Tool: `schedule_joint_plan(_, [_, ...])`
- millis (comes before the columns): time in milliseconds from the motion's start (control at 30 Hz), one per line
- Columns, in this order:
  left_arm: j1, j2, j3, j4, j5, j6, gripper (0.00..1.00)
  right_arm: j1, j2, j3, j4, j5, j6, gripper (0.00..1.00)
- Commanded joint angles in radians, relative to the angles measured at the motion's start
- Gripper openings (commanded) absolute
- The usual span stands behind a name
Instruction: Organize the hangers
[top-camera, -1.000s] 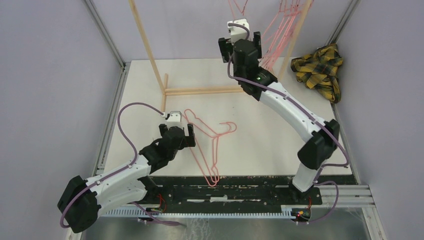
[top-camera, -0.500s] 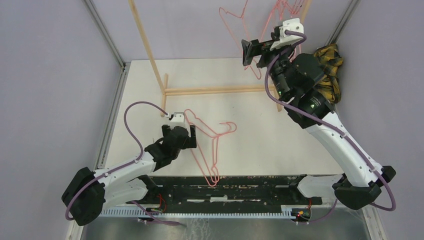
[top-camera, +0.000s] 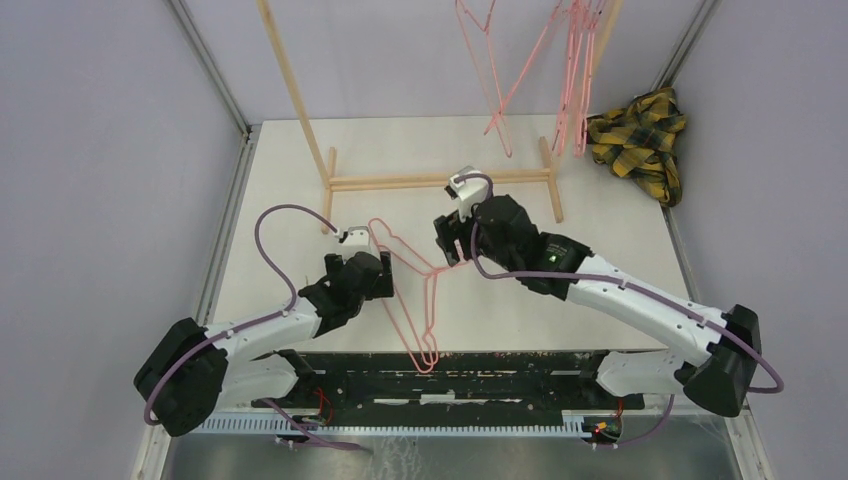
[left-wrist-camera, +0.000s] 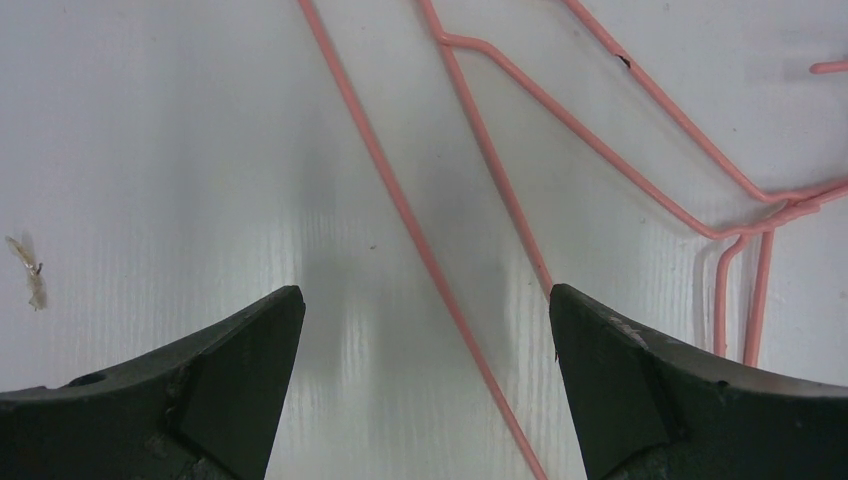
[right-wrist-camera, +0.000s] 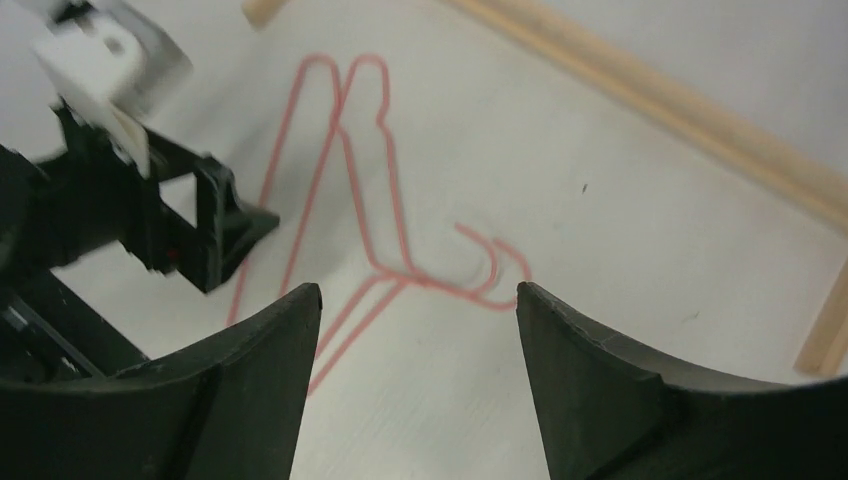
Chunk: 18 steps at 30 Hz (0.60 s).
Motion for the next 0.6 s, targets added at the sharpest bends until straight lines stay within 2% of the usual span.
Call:
schedule_joint_plan(0, [0.014, 0.028, 0.024, 0.009, -0.041, -0.092, 0.99, 0.006, 0.008, -0.150, -0.011, -0.026, 0.188, 0.78])
schedule_joint_plan(167, [0.016, 0.044, 0.023, 0.029, -0.026, -0.100, 0.99, 0.014, 0.138, -0.242, 0.046, -0.058, 0.274, 0.72])
schedule_joint_plan(333, [0.016, 0.052, 0.026, 0.038, -0.003, -0.101, 0.99, 0.043, 0.310, -0.197, 0.072, -0.070, 0.326, 0.64])
schedule_joint_plan(567, [0.016, 0.023, 0.021, 0.035, 0.010, -0.099, 0.99, 0.074, 0.446, -0.163, 0.092, -0.050, 0.406, 0.61])
